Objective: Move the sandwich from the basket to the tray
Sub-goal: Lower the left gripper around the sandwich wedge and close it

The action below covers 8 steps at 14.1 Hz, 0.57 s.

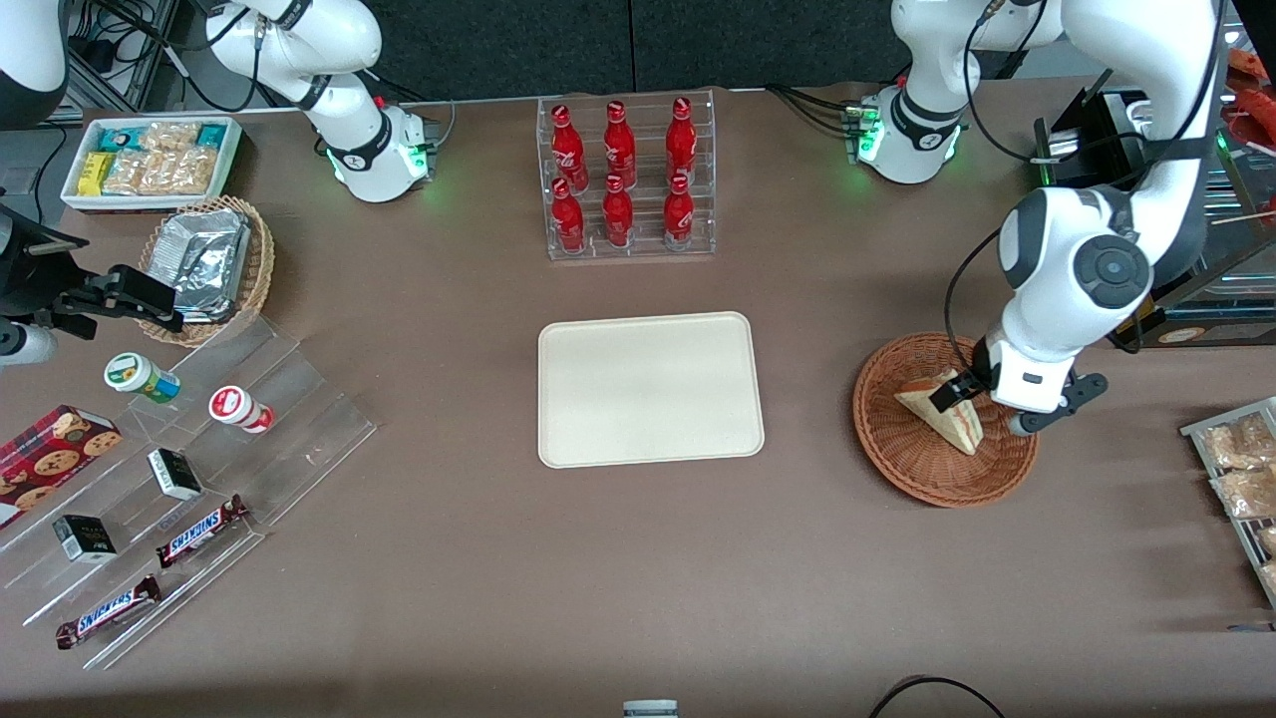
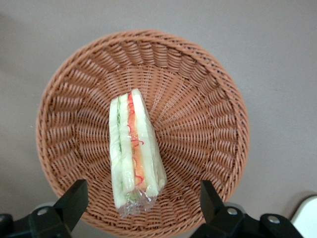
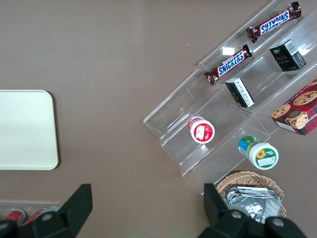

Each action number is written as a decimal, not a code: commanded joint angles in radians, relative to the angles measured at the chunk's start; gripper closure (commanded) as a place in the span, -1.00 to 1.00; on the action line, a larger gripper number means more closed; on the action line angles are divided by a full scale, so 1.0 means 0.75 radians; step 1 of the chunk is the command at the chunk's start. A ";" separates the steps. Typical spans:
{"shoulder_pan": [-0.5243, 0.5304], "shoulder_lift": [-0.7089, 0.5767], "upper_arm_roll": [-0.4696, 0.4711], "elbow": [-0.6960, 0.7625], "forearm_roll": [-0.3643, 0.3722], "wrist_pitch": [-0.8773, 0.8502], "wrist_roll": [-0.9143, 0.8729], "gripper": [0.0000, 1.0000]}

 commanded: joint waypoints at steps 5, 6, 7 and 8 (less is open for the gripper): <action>-0.009 0.019 0.008 -0.097 0.029 0.131 -0.134 -1.00; -0.009 0.026 0.010 -0.119 0.029 0.176 -0.146 -1.00; -0.009 0.036 0.010 -0.138 0.029 0.217 -0.160 -1.00; -0.009 0.054 0.010 -0.148 0.029 0.241 -0.167 -1.00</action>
